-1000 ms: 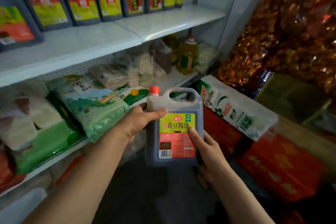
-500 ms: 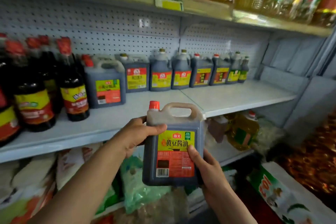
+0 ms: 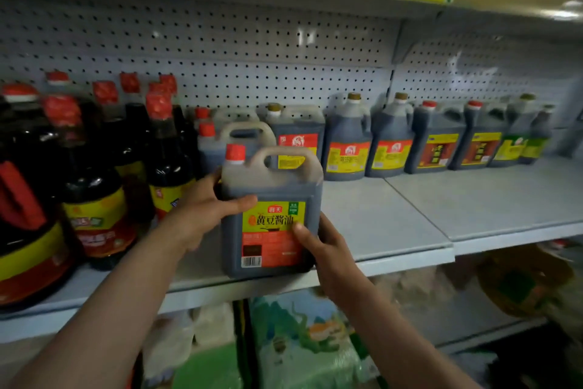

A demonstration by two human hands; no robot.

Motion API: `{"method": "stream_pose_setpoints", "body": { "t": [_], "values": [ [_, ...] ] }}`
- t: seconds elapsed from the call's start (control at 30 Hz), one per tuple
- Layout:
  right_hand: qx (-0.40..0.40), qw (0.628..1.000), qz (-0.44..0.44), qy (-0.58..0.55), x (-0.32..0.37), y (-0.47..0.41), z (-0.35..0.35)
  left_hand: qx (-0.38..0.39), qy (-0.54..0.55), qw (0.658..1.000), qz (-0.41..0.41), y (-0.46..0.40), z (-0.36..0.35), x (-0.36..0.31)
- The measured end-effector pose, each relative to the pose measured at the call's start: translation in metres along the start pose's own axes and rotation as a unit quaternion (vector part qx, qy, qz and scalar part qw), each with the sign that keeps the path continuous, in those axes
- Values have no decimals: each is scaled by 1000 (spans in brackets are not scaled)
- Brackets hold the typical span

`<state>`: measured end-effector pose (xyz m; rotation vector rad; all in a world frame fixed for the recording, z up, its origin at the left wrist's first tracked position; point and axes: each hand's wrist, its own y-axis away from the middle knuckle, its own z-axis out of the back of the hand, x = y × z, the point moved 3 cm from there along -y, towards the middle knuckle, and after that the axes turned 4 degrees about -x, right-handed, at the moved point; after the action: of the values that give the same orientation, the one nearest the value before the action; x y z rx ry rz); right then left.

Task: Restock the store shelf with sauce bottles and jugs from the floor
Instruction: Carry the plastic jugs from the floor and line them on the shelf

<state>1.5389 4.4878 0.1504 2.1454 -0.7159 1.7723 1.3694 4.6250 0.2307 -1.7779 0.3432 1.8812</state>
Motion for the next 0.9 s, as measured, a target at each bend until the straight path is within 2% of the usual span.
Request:
{"method": "stream_pose_setpoints", "body": {
  "t": [0.17,0.4,0.67,0.77,0.9],
  "values": [
    [44,999,8,-10,-12,-26,-13,-24,-6,999,-26,0,20,9],
    [61,998,11,5,-23,-44,-27,-27,-38,999,-23,-5,39,14],
    [40,998,10,57,-27,-48,-25,-4,-75,997,-10,-19,45,15],
    [20,996,10,88,-28,-48,-21,-8,-60,998,-12,-20,41,15],
    [-46,994,-1,102,-20,-33,-4,-48,-46,998,-20,-17,38,18]
  ]
}}
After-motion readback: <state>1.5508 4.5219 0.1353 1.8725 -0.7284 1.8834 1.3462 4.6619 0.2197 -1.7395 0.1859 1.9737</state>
